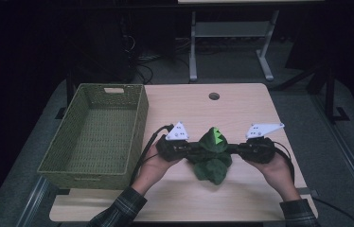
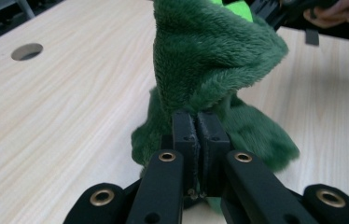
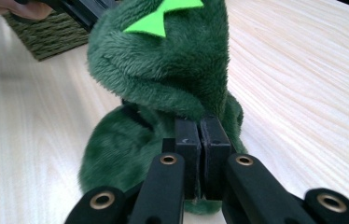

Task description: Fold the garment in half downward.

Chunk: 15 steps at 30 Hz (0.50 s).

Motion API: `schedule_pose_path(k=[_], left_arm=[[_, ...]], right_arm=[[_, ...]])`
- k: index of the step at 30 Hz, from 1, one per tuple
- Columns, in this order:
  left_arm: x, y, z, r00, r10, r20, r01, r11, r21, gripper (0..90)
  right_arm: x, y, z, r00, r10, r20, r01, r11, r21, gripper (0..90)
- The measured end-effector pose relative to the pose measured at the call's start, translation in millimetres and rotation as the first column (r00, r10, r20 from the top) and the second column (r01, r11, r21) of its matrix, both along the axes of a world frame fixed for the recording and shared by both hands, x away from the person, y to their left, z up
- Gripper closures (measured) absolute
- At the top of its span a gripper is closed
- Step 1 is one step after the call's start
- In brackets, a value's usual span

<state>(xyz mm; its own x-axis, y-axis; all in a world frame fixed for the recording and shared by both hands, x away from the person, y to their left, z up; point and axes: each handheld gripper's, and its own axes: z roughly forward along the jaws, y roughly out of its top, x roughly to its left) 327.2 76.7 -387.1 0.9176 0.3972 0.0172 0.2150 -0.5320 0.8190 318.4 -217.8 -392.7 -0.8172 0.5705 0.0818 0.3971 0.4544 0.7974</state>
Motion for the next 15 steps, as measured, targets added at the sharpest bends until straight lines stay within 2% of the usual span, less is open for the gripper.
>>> schedule_pose_path(k=[5, 11, 12, 15], left_arm=[[-10.4, 5.2, -7.2, 0.9998, -0.02, 0.0, 0.02, 0.9997, 0.014, 87.3], [-22.2, 4.4, -16.6, 0.9987, -0.047, -0.021, 0.047, 0.9984, 0.029, 87.2], [-23.7, 4.1, -17.8, 0.9984, -0.052, -0.022, 0.053, 0.998, 0.034, 87.2], [-27.6, 2.8, -21.2, 0.9976, -0.061, -0.032, 0.063, 0.9972, 0.041, 87.2]], right_arm=[[-11.1, -1.6, -5.6, 0.9996, 0.021, -0.021, -0.021, 1.0, -0.007, 87.7], [-23.3, 0.8, -15.0, 0.9975, 0.043, -0.057, -0.044, 0.999, -0.019, 87.4], [-24.9, 1.1, -16.0, 0.9976, 0.045, -0.053, -0.047, 0.998, -0.032, 87.4], [-30.4, 0.9, -18.2, 0.997, 0.05, -0.058, -0.052, 0.998, -0.021, 87.5]])
